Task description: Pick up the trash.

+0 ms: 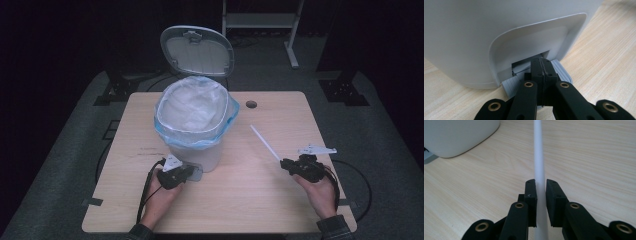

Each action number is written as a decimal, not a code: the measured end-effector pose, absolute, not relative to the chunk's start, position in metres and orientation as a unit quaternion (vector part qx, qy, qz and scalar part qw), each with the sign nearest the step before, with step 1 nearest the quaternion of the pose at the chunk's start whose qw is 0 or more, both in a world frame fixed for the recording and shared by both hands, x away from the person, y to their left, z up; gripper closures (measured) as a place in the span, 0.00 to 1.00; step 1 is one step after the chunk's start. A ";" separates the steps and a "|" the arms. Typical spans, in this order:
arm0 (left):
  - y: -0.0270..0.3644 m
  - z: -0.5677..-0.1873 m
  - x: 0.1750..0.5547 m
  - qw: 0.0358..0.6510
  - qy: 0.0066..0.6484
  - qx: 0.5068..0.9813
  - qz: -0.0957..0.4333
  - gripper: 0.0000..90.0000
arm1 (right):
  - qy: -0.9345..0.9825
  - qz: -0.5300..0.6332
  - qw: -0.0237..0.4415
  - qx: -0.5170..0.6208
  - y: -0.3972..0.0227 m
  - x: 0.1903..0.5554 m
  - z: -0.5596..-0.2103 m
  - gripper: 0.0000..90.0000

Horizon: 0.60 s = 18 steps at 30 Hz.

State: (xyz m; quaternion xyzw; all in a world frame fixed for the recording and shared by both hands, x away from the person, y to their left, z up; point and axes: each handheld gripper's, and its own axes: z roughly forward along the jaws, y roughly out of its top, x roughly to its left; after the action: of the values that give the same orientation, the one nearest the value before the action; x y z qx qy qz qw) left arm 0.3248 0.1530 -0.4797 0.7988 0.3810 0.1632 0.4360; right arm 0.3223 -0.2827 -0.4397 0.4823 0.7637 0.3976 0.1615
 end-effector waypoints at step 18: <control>0.153 -0.480 0.325 0.436 0.381 0.799 0.164 1.00 | 0.751 0.429 0.169 0.473 -0.293 0.302 -0.419 0.88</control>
State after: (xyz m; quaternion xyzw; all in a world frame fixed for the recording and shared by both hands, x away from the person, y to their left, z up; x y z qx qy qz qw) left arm 0.3248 0.1529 -0.4798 0.7988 0.3810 0.1635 0.4359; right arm 0.3016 -0.2931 -0.4188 0.4735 0.7506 0.4286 0.1695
